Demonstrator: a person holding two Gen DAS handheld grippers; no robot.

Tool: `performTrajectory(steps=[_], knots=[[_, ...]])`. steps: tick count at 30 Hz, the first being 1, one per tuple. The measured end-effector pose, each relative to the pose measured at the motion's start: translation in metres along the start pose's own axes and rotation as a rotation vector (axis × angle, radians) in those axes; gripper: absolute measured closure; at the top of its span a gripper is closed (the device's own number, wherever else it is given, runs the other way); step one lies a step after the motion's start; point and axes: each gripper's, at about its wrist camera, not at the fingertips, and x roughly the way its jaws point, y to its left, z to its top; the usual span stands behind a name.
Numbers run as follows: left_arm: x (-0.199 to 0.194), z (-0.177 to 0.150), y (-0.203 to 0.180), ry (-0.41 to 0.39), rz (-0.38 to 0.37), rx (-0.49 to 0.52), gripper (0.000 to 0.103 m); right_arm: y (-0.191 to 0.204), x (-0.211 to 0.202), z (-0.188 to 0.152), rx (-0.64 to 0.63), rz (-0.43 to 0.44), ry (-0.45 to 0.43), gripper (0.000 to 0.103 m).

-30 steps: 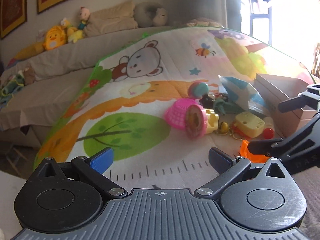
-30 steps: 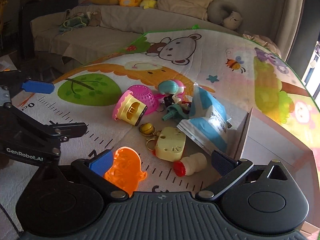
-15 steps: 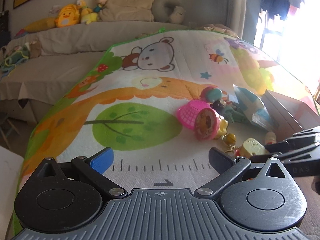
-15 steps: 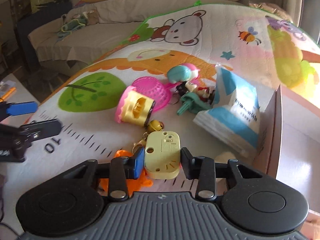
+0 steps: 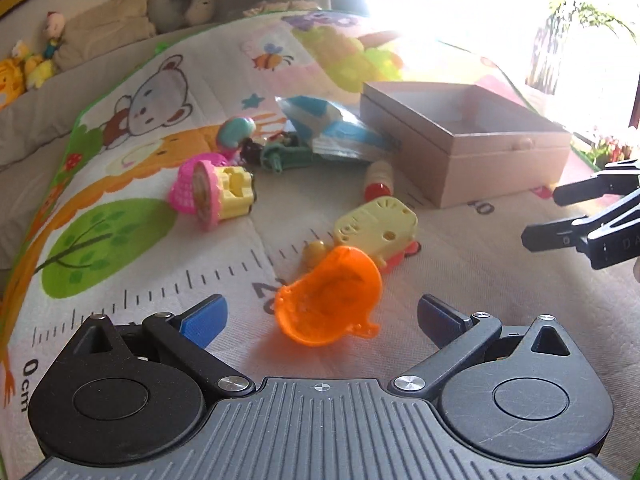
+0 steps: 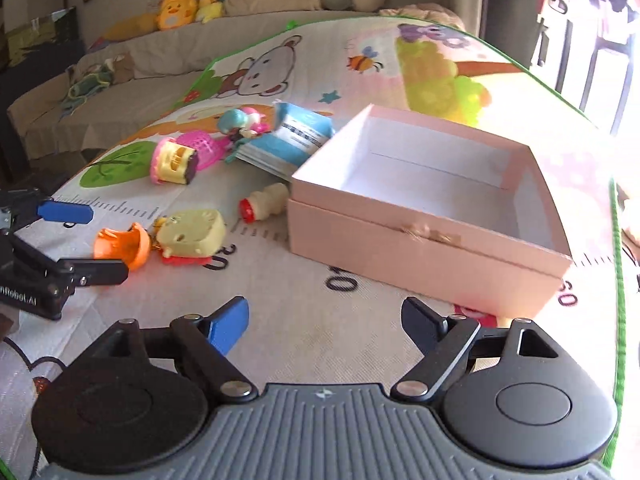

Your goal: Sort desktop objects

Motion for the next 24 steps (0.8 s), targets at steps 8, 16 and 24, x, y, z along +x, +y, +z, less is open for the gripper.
performTrajectory(steps=[8,16,24], knots=[[0.005,0.006,0.007,0.008,0.191,0.03,0.0,-0.009,0.016,-0.016,0.081,0.005,0.029,0.0],[-0.001,0.009,0.027,-0.011,0.239,-0.02,0.0,-0.005,0.017,-0.016,0.058,-0.015,0.033,0.0],[-0.009,0.004,0.021,-0.035,0.112,-0.046,0.0,-0.021,-0.013,0.007,0.048,0.101,0.017,0.0]])
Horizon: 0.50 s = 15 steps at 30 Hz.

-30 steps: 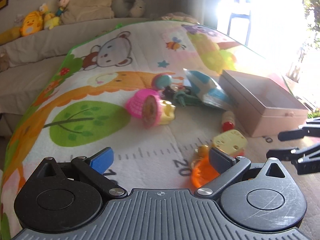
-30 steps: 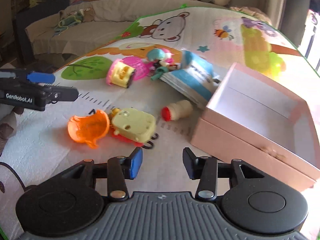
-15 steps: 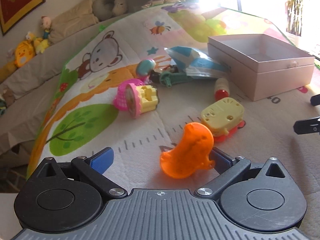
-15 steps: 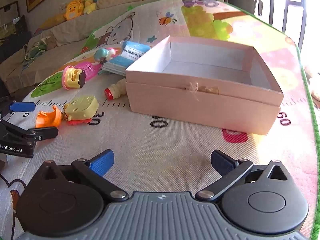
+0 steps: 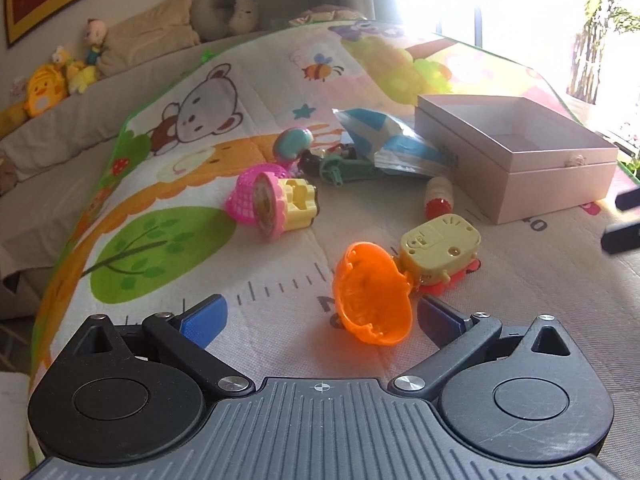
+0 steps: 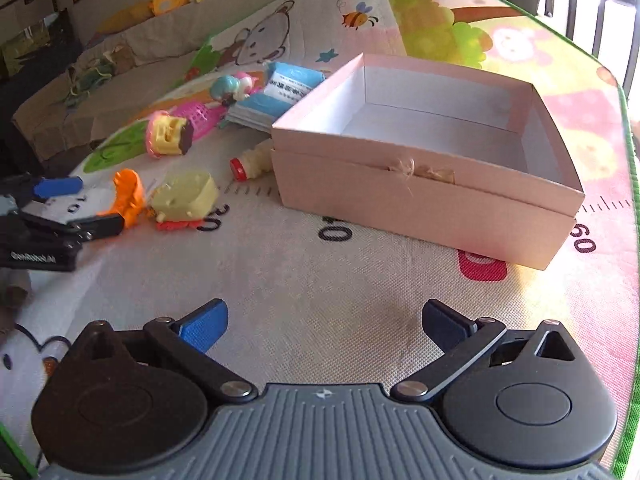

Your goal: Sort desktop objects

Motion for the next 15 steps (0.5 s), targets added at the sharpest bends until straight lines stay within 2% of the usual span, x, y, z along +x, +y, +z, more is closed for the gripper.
performTrajectory(steps=[2,3,4,6,8,9,11,13,15], knots=[[0.002,0.001,0.002,0.007,-0.034,-0.031,0.0,-0.004,-0.024,0.017,-0.026,-0.089,-0.143,0.0],[0.004,0.002,0.003,0.012,-0.052,-0.051,0.0,-0.01,-0.03,0.03,-0.032,-0.161,-0.208,0.0],[0.006,0.003,0.003,0.016,-0.07,-0.072,0.0,-0.017,-0.029,0.039,-0.023,-0.224,-0.238,0.0],[0.009,0.004,0.004,0.021,-0.091,-0.103,0.0,-0.043,-0.009,0.062,0.041,-0.318,-0.219,0.0],[0.007,0.003,0.003,0.008,-0.087,-0.104,0.0,-0.07,0.02,0.079,0.146,-0.359,-0.132,0.0],[0.005,0.002,0.004,-0.002,-0.084,-0.099,0.0,-0.078,0.031,0.082,0.181,-0.348,-0.105,0.0],[0.001,0.0,0.008,-0.011,-0.08,-0.095,0.0,-0.078,0.049,0.088,0.167,-0.319,-0.085,0.0],[0.0,-0.002,0.013,-0.007,-0.076,-0.096,0.0,-0.066,0.062,0.093,0.119,-0.365,-0.101,0.0],[0.001,-0.002,0.016,-0.002,-0.07,-0.102,0.0,-0.056,0.071,0.1,0.095,-0.329,-0.117,0.0]])
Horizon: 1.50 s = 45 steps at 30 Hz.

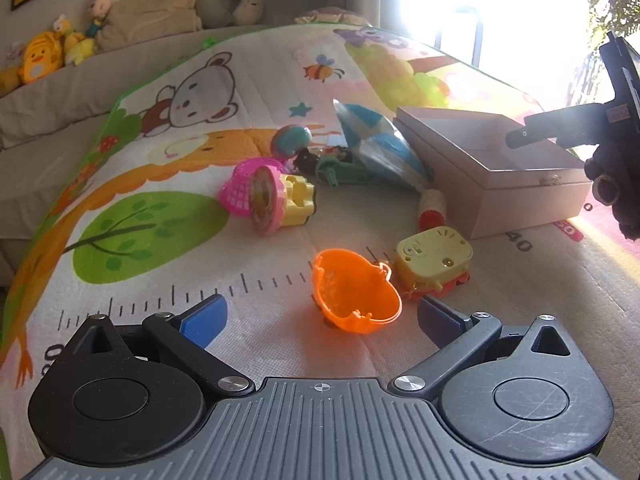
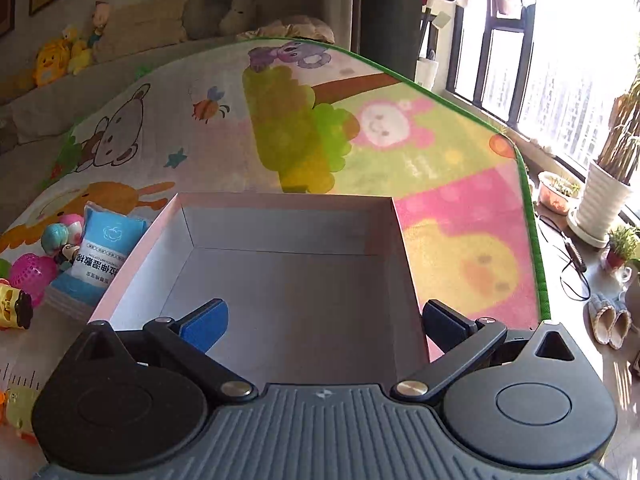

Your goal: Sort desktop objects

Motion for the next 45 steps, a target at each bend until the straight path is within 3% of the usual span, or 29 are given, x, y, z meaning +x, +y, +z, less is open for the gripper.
performTrajectory(steps=[2,4,6,8,11,14,18,19,21,23,31,34,38,40,41,42,44,45], knots=[[0.001,0.0,0.002,0.003,0.003,-0.007,0.0,0.009,0.004,0.005,0.009,0.084,0.009,0.0],[0.001,-0.001,0.003,0.001,0.003,-0.011,0.0,0.028,-0.01,0.007,-0.009,0.108,-0.057,0.0],[0.0,-0.002,0.005,-0.003,0.011,-0.012,0.0,0.058,-0.039,0.004,-0.128,0.138,-0.162,0.0],[0.001,-0.002,0.009,-0.005,0.03,-0.018,0.0,0.087,-0.062,-0.011,-0.256,0.2,-0.199,0.0],[0.002,0.0,0.019,-0.008,0.06,-0.046,0.0,0.127,-0.084,-0.043,-0.403,0.339,-0.151,0.001],[-0.001,0.002,0.03,-0.017,0.091,-0.068,0.0,0.157,-0.085,-0.07,-0.496,0.384,-0.103,0.011],[-0.01,0.003,0.038,-0.035,0.105,-0.087,0.0,0.169,-0.059,-0.075,-0.467,0.359,-0.033,0.016],[-0.011,0.003,0.038,-0.038,0.101,-0.088,0.0,0.169,-0.052,-0.075,-0.45,0.362,-0.008,0.02],[-0.012,0.003,0.036,-0.036,0.091,-0.075,0.0,0.164,-0.044,-0.075,-0.405,0.371,0.043,0.04],[-0.011,0.004,0.031,-0.031,0.078,-0.05,0.0,0.155,-0.047,-0.075,-0.366,0.373,0.05,0.043],[0.009,0.009,-0.018,-0.015,-0.024,0.09,0.0,0.109,-0.081,-0.086,-0.366,0.243,0.007,0.043],[0.023,0.009,-0.032,-0.005,0.008,0.145,0.0,0.092,-0.084,-0.096,-0.355,0.205,0.024,0.043],[0.036,0.014,-0.032,0.025,0.038,0.123,0.001,0.078,-0.083,-0.106,-0.316,0.197,0.045,0.043],[0.039,0.015,-0.031,0.03,0.054,0.116,0.008,0.076,-0.083,-0.107,-0.302,0.198,0.037,0.039],[0.041,0.016,-0.03,0.039,0.062,0.113,0.02,0.075,-0.083,-0.108,-0.295,0.199,0.03,0.036],[0.043,0.017,-0.029,0.049,0.066,0.108,0.025,0.075,-0.083,-0.109,-0.29,0.204,0.023,0.034],[0.043,0.018,-0.027,0.051,0.067,0.1,0.027,0.077,-0.082,-0.108,-0.287,0.216,0.014,0.03],[0.043,0.018,-0.028,0.049,0.068,0.106,0.035,0.078,-0.08,-0.108,-0.286,0.22,0.016,0.029]])
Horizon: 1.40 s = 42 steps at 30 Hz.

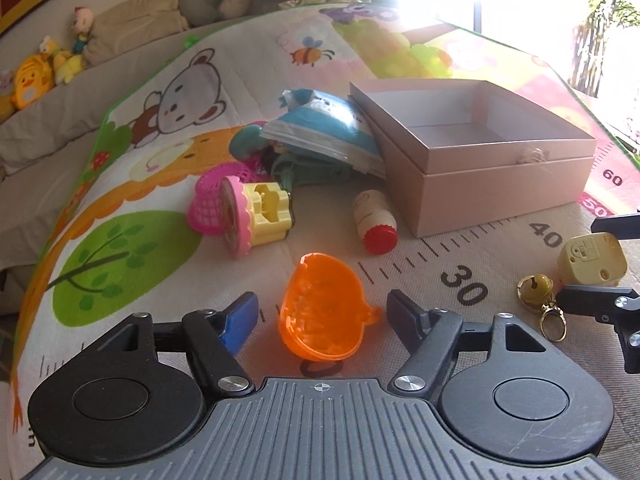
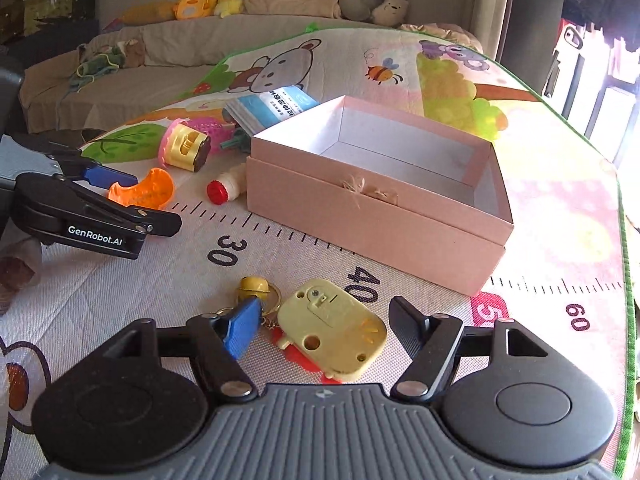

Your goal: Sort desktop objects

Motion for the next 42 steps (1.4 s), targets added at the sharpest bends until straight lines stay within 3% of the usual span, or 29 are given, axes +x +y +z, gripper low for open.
performTrajectory(steps=[2,6,8,15,23,27,30,31,33,36,42], knots=[[-0.003,0.0,-0.002,-0.005,-0.001,0.021,0.045,0.002,0.003,0.001,0.004,0.003,0.007,0.028],[-0.011,-0.003,-0.008,-0.018,0.002,0.061,0.045,-0.001,0.004,0.001,0.036,0.012,0.022,0.03],[-0.018,-0.003,-0.01,-0.03,-0.008,0.068,0.045,-0.003,0.001,0.001,0.046,0.01,0.019,0.045],[-0.054,0.017,-0.018,-0.146,-0.036,0.096,0.045,-0.014,-0.031,0.011,0.057,0.038,-0.025,0.046],[-0.071,0.082,-0.039,-0.332,-0.066,0.148,0.045,-0.061,-0.081,0.084,0.13,-0.013,-0.264,0.046],[-0.033,0.127,-0.05,-0.332,-0.105,0.103,0.044,-0.082,-0.059,0.126,0.15,-0.057,-0.291,0.046],[-0.006,0.145,-0.046,-0.294,-0.131,0.068,0.027,-0.092,-0.032,0.149,0.149,-0.064,-0.29,0.045],[-0.005,0.143,-0.044,-0.296,-0.13,0.065,0.024,-0.095,-0.025,0.152,0.161,-0.075,-0.282,0.044],[-0.012,0.129,-0.033,-0.328,-0.129,0.08,0.007,-0.095,-0.017,0.15,0.152,-0.084,-0.265,0.043],[-0.02,0.098,-0.017,-0.331,-0.05,0.105,0.006,-0.088,-0.013,0.136,0.124,-0.101,-0.26,0.035],[-0.011,0.043,0.025,-0.186,0.056,0.045,0.006,-0.048,0.001,0.12,0.004,-0.099,-0.224,0.033]])
